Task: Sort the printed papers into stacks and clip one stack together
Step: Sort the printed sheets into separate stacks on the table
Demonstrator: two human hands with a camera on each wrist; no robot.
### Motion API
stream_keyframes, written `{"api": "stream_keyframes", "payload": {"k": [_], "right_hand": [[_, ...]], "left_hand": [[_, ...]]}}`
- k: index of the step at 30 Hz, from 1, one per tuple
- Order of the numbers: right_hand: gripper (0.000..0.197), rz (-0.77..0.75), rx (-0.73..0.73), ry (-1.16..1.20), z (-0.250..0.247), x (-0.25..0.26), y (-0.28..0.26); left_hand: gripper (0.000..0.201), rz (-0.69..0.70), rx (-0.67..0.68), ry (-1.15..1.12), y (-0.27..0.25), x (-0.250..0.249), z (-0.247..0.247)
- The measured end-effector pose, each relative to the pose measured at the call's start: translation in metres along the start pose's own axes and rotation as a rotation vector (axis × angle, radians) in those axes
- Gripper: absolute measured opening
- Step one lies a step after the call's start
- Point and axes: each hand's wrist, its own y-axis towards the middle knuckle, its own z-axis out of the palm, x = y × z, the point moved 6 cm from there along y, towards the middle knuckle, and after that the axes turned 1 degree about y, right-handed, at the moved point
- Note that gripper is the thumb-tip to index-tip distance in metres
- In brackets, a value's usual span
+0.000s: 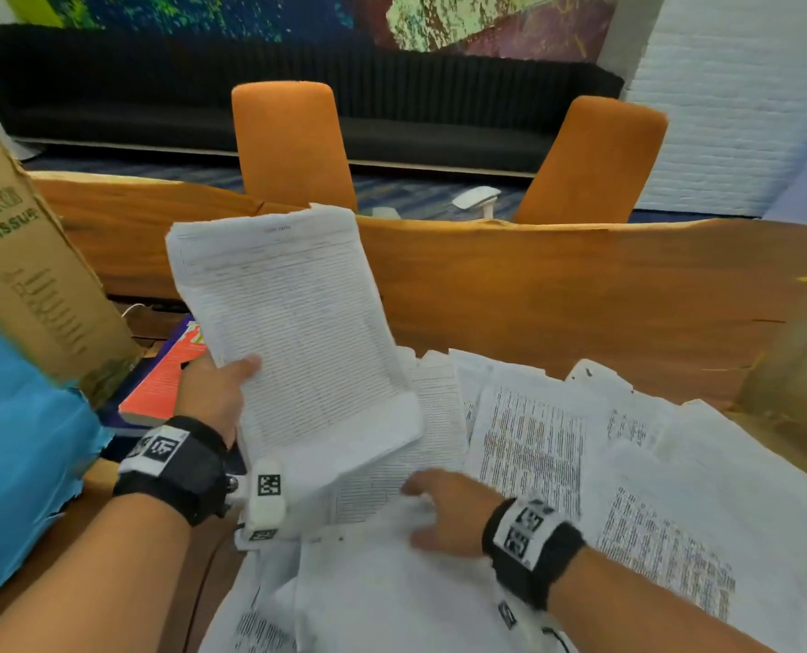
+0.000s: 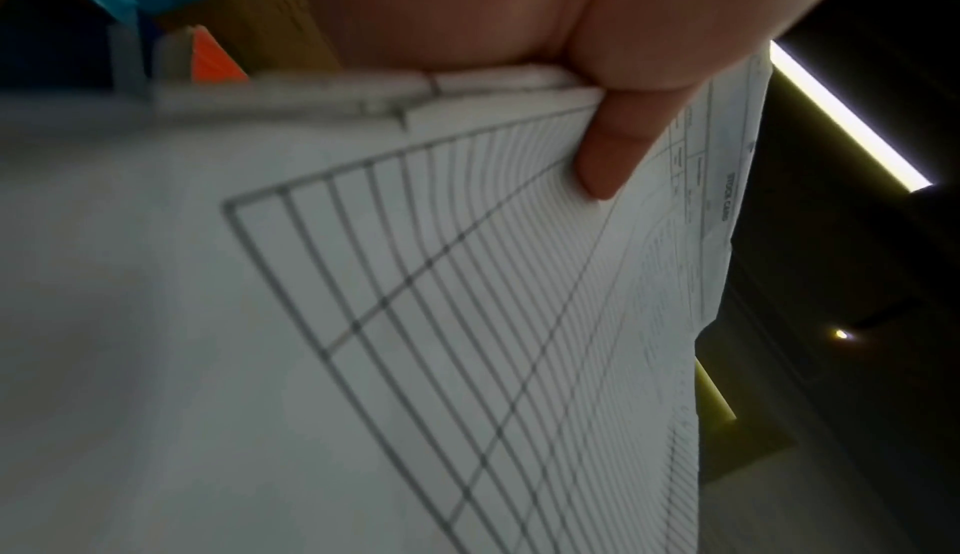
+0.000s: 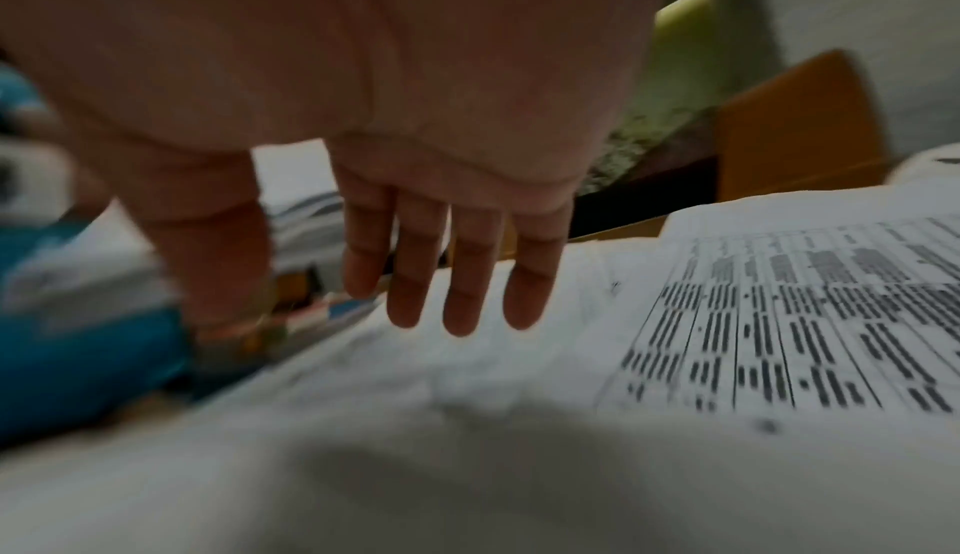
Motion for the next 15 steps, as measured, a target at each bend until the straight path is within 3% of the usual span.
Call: {"api": "stream_keyframes", "payload": {"k": [2,3,5,8,11,15], "right_hand": [[0.075,0.008,0.12,-0.251,0.03,0.0,0.002],[0.075,0.025,0.135,-0.344,0.036,-0.002,0.003],[0.06,0.079,0.138,-0.378,0.036,-0.008,0.0],[0.023,0.106,0.13,-0.247,0.016,-0.011,-0.009],[0.009,0.103,-0.007,-0.097,-0.042,-0.021,-0.023],[0.024,0.165,-0.411,-0.186,-0.161,-0.045,-0.057]], "left_hand": [[0.02,0.01,0.0,0.003,-0.002,-0.001,-0.004],[0.02,0.01,0.002,0.003,-0.003,0.0,-0.006],[0.021,0.002,-0.006,0.008,-0.005,0.002,-0.011],[0.02,-0.022,-0.057,0.007,-0.004,0.006,-0.022],[0.022,-0.003,-0.078,-0.015,-0.003,0.005,-0.027],[0.023,0.005,-0.101,-0.039,-0.005,0.001,-0.027]]}}
